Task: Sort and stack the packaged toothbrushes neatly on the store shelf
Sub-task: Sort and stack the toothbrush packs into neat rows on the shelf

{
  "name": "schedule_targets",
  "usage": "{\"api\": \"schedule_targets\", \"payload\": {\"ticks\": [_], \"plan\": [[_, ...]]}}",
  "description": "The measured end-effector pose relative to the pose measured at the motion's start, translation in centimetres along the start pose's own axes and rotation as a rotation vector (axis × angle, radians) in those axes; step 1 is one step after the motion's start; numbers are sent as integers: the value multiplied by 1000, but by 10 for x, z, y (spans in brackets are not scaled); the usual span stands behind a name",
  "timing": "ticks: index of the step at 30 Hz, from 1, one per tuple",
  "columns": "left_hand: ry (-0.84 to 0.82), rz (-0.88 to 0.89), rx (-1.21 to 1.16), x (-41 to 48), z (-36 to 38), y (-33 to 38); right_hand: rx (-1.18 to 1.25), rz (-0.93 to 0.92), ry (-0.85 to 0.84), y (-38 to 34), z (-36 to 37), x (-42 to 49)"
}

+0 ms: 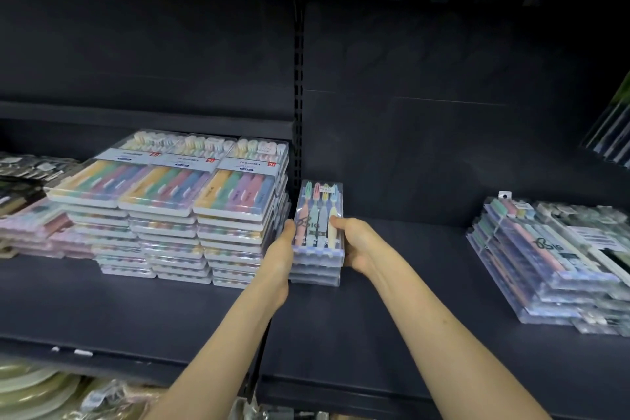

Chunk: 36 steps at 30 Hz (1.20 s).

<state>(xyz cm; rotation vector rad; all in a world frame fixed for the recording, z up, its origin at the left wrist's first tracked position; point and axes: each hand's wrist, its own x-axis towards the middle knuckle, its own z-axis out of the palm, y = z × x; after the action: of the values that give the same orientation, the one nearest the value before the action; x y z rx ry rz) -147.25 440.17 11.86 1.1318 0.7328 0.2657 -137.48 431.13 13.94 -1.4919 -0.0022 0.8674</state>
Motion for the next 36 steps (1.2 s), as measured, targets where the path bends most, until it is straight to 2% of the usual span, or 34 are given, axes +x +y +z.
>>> {"api": "schedule_targets", "payload": {"ticks": [7,10,14,16,21,31,34,36], "plan": [[-30,69,61,1,-4,-2,-22,-43,-16,4,2,-7],[-57,212,173,-1,-6,-8,-48,-125,-22,10,-1,-15],[3,449,337,-14,-6,-11,-80,-236,-27,23,-2,-27],[9,500,391,-19,-6,-14,-129,-287,-35,31,0,-30],[-4,536,450,-20,-6,-15,-190,-365,-28,36,6,-32],[-2,513,499,-21,-8,-9,-188,-321,7,33,14,-34],[31,573,611,-33,-6,-3,-218,-335,70,29,6,-49],[98,611,795,-44,-3,0,-249,-378,128,27,-7,-62]]}}
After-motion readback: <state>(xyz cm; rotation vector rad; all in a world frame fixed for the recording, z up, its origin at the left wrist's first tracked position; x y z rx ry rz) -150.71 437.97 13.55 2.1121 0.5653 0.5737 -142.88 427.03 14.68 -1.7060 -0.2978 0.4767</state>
